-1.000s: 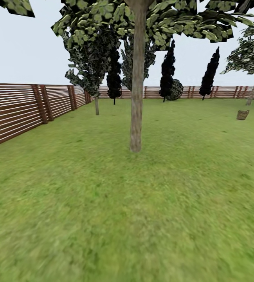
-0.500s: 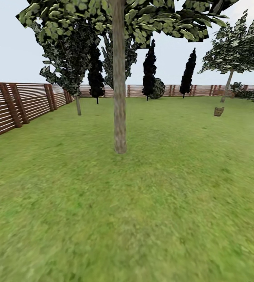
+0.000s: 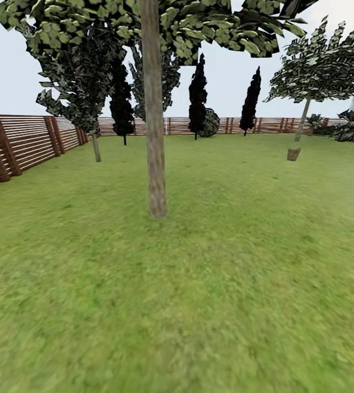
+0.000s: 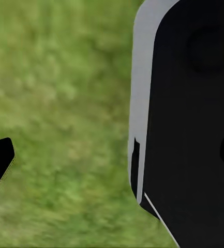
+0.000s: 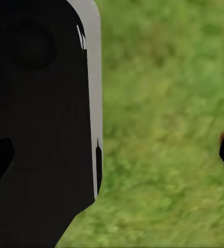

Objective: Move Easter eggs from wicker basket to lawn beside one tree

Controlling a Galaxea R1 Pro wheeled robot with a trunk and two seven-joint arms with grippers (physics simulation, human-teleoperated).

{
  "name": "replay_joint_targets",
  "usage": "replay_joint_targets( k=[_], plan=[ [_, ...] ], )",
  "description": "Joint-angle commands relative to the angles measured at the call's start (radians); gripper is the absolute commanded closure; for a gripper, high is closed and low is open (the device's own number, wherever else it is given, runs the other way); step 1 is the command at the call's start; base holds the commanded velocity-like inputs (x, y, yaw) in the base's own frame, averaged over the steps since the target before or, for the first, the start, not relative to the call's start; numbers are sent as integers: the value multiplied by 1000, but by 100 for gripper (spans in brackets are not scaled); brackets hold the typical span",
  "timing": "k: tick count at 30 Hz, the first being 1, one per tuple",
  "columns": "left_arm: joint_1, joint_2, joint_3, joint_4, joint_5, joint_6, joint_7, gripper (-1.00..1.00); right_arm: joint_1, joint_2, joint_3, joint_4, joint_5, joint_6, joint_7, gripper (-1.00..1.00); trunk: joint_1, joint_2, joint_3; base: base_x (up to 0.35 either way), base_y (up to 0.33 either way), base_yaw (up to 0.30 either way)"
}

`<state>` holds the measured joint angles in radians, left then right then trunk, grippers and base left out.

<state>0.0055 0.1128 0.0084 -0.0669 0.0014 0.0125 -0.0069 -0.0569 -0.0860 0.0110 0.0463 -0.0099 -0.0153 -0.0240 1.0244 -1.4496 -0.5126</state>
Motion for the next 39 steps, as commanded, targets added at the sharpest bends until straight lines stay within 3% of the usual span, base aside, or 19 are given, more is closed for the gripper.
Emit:
replay_joint_targets(
  k=[1,10,39],
  plan=[
    [1,0,1,-2,0,1,-1,-100,-1,0,1,3,-1,-2,-2,-100,1,0,-1,329,0,-2],
    [1,0,1,-2,0,1,-1,-100,-1,0,1,3,-1,-2,-2,-100,1,0,-2,329,0,-61],
    [1,-1,1,-2,0,1,-1,-100,-1,0,1,3,-1,-2,-2,-100,1,0,-4,329,0,-284]
  ],
)
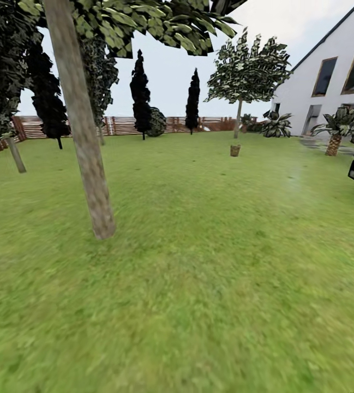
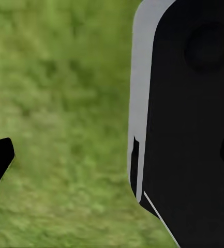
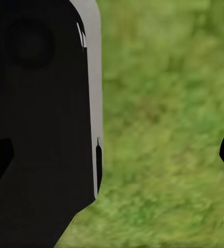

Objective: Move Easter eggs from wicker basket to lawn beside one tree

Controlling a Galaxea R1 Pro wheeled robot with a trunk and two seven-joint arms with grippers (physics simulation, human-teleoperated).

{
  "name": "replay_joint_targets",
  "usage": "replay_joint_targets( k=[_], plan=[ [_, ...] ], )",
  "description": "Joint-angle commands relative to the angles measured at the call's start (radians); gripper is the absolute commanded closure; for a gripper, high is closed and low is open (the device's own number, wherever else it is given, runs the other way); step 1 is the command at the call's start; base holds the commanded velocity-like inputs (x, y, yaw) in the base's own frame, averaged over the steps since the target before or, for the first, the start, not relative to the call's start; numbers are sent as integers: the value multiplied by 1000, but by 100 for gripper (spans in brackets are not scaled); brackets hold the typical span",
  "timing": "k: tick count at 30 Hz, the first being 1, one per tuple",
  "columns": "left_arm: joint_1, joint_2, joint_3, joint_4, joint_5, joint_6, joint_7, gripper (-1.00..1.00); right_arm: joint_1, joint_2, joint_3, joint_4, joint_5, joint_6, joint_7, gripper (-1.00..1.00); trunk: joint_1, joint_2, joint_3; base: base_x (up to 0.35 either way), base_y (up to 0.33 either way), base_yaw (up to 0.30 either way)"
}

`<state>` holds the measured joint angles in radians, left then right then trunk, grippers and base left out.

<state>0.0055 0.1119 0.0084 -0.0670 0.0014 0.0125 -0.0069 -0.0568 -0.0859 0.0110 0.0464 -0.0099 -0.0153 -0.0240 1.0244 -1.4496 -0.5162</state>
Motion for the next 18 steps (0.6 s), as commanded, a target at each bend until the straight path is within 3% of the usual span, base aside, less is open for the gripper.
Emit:
replay_joint_targets(
  k=[1,18],
  plan=[
    [1,0,1,-2,0,1,-1,-100,-2,0,1,3,-1,-2,-2,-100,1,0,-1,329,0,-288],
    [1,0,1,-2,0,1,-1,-100,-2,0,1,3,-1,-2,-2,-100,1,0,-1,329,0,-288]
  ],
)
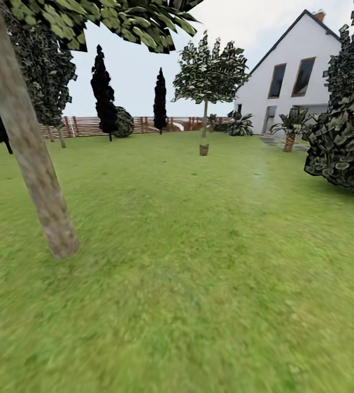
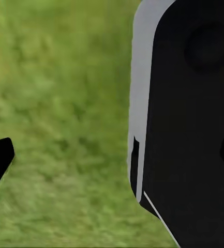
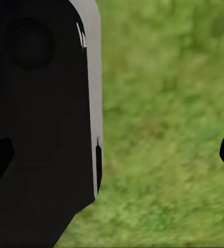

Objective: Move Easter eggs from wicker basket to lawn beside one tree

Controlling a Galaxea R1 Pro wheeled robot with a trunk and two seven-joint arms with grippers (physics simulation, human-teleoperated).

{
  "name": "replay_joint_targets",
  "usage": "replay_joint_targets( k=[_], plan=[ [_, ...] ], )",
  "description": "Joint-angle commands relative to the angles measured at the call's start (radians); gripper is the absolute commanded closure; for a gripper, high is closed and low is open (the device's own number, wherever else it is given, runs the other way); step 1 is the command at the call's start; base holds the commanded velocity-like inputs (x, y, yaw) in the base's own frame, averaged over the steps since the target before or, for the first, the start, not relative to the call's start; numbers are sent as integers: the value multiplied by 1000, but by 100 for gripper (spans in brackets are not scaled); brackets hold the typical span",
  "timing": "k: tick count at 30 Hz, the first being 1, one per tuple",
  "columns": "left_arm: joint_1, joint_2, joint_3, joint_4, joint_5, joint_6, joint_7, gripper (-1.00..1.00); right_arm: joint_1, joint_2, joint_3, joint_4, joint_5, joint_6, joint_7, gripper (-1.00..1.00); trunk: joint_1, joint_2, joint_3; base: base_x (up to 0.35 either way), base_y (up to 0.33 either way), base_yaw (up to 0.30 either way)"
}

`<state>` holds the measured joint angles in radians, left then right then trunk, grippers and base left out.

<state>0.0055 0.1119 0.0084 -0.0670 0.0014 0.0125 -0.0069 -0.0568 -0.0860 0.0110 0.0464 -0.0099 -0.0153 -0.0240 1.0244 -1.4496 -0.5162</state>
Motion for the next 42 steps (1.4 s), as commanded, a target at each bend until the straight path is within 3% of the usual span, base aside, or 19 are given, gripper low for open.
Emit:
replay_joint_targets(
  k=[1,13,42],
  plan=[
    [1,0,1,-2,0,1,-1,-100,-2,0,1,3,-1,-2,-2,-100,1,0,-1,329,0,-282],
    [1,0,1,-2,0,1,-1,-100,-2,0,1,2,-1,-2,-2,-100,1,0,-1,329,0,-211],
    [1,0,1,-2,0,1,-1,-100,-2,1,1,3,-1,-2,-2,-100,1,0,-1,329,0,-4]
  ],
)
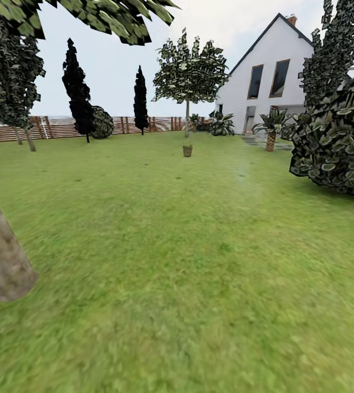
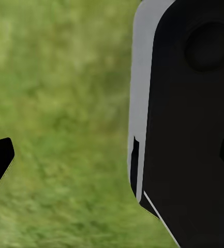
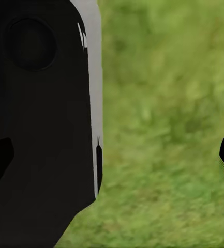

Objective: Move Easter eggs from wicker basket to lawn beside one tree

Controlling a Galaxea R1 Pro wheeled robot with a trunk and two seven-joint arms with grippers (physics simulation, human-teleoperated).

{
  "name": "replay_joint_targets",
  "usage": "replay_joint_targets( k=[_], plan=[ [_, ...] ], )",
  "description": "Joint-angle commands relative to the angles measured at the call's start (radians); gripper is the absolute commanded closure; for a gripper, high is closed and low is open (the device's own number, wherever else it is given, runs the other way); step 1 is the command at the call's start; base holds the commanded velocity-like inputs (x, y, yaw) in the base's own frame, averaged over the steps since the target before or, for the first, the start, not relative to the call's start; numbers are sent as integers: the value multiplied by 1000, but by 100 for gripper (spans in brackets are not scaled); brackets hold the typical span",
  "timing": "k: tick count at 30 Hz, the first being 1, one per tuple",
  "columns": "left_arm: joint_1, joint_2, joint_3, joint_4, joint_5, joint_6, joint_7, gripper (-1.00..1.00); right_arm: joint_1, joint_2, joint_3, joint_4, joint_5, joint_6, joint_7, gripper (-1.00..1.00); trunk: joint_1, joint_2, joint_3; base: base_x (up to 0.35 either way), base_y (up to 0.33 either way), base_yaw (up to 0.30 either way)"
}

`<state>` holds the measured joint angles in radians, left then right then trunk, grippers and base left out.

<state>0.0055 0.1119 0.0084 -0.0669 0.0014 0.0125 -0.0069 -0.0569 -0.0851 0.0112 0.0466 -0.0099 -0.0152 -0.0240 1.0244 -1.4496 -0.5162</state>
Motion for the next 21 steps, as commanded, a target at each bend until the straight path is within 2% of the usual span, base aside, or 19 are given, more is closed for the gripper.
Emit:
replay_joint_targets(
  k=[1,8,17,21],
  plan=[
    [1,0,1,-2,0,1,-1,-100,-1,0,2,3,-1,-2,-2,-100,1,0,-1,329,0,0],
    [1,0,1,-2,0,1,-1,-100,-1,0,3,3,0,-1,-2,-100,1,0,-1,329,0,-11],
    [1,0,1,-2,0,1,-1,-100,-1,-1,3,3,0,-2,-2,-100,1,0,-1,329,0,-240],
    [1,0,1,-2,0,1,-1,-100,-1,-1,3,3,-1,-2,-2,-100,1,0,-1,329,0,-146]
  ],
)
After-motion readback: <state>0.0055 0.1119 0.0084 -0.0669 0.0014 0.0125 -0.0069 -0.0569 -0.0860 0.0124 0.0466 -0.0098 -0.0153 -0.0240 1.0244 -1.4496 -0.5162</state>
